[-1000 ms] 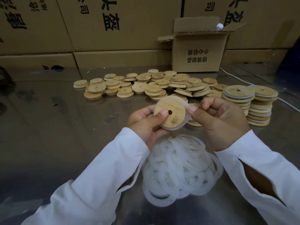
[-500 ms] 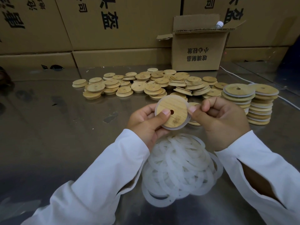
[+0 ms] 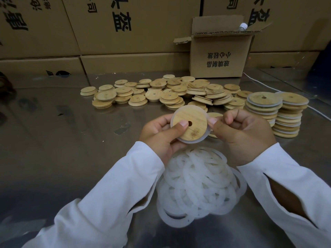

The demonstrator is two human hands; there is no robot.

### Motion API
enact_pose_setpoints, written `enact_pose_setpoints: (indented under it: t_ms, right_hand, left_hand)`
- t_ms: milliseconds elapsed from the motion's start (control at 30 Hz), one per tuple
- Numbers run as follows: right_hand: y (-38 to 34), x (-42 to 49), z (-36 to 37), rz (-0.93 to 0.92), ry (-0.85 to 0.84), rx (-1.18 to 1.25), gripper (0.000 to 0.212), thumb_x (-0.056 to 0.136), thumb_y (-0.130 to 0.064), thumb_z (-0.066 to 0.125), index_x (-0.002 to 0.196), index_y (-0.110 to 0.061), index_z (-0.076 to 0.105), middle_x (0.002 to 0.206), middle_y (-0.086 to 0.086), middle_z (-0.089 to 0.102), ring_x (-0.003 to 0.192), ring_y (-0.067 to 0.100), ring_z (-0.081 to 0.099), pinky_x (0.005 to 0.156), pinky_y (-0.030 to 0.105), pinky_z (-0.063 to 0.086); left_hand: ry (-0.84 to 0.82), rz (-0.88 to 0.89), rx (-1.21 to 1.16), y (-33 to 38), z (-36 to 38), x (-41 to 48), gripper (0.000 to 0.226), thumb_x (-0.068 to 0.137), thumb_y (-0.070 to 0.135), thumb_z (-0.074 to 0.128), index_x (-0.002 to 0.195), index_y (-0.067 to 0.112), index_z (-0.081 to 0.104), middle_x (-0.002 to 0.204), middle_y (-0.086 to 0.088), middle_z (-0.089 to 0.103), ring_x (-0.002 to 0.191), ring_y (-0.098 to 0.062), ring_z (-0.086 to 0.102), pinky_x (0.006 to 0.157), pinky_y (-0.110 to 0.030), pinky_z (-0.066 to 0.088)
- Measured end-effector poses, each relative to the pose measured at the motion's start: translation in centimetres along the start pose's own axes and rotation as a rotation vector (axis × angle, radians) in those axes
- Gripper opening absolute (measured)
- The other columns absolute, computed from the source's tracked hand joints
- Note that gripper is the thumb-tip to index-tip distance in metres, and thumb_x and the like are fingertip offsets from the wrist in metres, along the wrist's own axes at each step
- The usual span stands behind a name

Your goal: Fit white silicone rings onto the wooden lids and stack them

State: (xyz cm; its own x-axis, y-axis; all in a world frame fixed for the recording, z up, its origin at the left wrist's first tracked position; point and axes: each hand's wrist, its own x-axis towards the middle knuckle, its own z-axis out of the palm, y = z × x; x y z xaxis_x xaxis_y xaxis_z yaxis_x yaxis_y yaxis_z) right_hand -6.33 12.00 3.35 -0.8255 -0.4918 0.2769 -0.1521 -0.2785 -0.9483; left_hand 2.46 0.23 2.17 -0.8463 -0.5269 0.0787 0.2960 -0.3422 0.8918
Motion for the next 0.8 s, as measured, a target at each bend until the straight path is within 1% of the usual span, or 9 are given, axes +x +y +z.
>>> enact_pose_setpoints:
  t_ms: [100, 267, 400, 500, 567, 600, 633, 700, 800]
  right_hand:
    - [0.17, 0.09, -0.08, 0.016, 0.005, 0.035, 0.033, 0.075, 0.002, 0.066, 0.056, -0.014, 0.043, 0.054, -0.004, 0.063, 0.047, 0.003, 0.054, 0.051, 0.014, 0.047]
    - [0.62, 0.36, -0.25, 0.077, -0.001, 0.069, 0.039, 0.074, 0.001, 0.067, 0.047, -0.020, 0.047, 0.053, -0.002, 0.062, 0.052, 0.010, 0.053, 0.067, 0.028, 0.048]
    - [0.68, 0.47, -0.44, 0.105, -0.013, 0.065, 0.042, 0.074, -0.001, 0.067, 0.041, -0.023, 0.053, 0.051, -0.002, 0.061, 0.051, 0.008, 0.053, 0.066, 0.026, 0.048]
    - [0.35, 0.30, -0.28, 0.088, 0.032, 0.045, 0.028, 0.072, -0.008, 0.071, 0.053, -0.022, 0.054, 0.051, -0.002, 0.063, 0.050, 0.009, 0.056, 0.057, 0.020, 0.050]
    - [0.17, 0.25, -0.09, 0.079, 0.082, -0.044, 0.017, 0.072, -0.021, 0.071, 0.068, -0.018, 0.055, 0.050, -0.006, 0.062, 0.047, 0.004, 0.057, 0.049, 0.015, 0.049]
    - [0.21, 0.29, -0.01, 0.102, 0.104, -0.092, 0.017, 0.074, -0.028, 0.069, 0.074, -0.018, 0.055, 0.051, -0.008, 0.062, 0.048, 0.003, 0.058, 0.050, 0.016, 0.049]
    - [0.35, 0.42, 0.03, 0.134, 0.118, -0.127, 0.018, 0.078, -0.034, 0.065, 0.077, -0.019, 0.056, 0.055, -0.008, 0.062, 0.050, 0.005, 0.059, 0.054, 0.019, 0.049]
    - [0.57, 0.66, 0.15, 0.204, 0.106, -0.158, 0.020, 0.084, -0.040, 0.056, 0.079, -0.020, 0.058, 0.066, -0.003, 0.064, 0.058, 0.013, 0.061, 0.067, 0.028, 0.048]
    - [0.68, 0.42, 0.34, 0.243, -0.067, -0.192, 0.012, 0.084, -0.031, 0.059, 0.079, -0.020, 0.062, 0.068, 0.002, 0.066, 0.062, 0.018, 0.061, 0.081, 0.037, 0.047]
  left_hand:
    - [0.005, 0.000, 0.019, 0.00, 0.03, 0.00, 0.017, 0.076, 0.003, 0.059, 0.092, 0.003, 0.062, 0.077, -0.008, 0.071, 0.071, -0.017, 0.070, 0.061, -0.027, 0.057]
    - [0.013, 0.013, 0.058, -0.23, -0.09, 0.04, 0.011, 0.081, 0.001, 0.057, 0.090, 0.004, 0.061, 0.076, -0.007, 0.071, 0.070, -0.016, 0.070, 0.062, -0.027, 0.058]
    - [-0.011, -0.017, 0.040, -0.27, -0.03, 0.05, 0.014, 0.079, 0.002, 0.058, 0.093, 0.004, 0.061, 0.080, -0.008, 0.071, 0.073, -0.017, 0.070, 0.064, -0.028, 0.058]
    - [0.002, -0.028, 0.026, -0.32, -0.07, 0.10, 0.017, 0.077, 0.003, 0.059, 0.094, 0.003, 0.061, 0.081, -0.009, 0.071, 0.074, -0.018, 0.069, 0.066, -0.030, 0.059]
    - [0.010, -0.022, 0.022, -0.32, -0.13, 0.13, 0.027, 0.070, 0.007, 0.062, 0.096, 0.002, 0.061, 0.084, -0.011, 0.070, 0.075, -0.020, 0.069, 0.069, -0.032, 0.059]
    - [0.014, -0.019, 0.018, -0.32, -0.14, 0.12, 0.032, 0.065, 0.010, 0.064, 0.096, 0.002, 0.062, 0.084, -0.011, 0.070, 0.076, -0.020, 0.069, 0.069, -0.032, 0.059]
    - [0.017, -0.016, 0.014, -0.32, -0.14, 0.12, 0.034, 0.063, 0.011, 0.064, 0.096, 0.002, 0.062, 0.083, -0.011, 0.070, 0.075, -0.020, 0.069, 0.068, -0.031, 0.059]
    - [0.024, -0.009, 0.009, -0.34, -0.15, 0.14, 0.024, 0.070, 0.006, 0.062, 0.093, 0.002, 0.062, 0.081, -0.010, 0.070, 0.072, -0.018, 0.069, 0.065, -0.030, 0.059]
    - [0.042, 0.001, 0.012, -0.24, -0.17, 0.14, 0.015, 0.079, 0.000, 0.057, 0.094, 0.001, 0.061, 0.082, -0.012, 0.069, 0.070, -0.017, 0.069, 0.062, -0.028, 0.058]
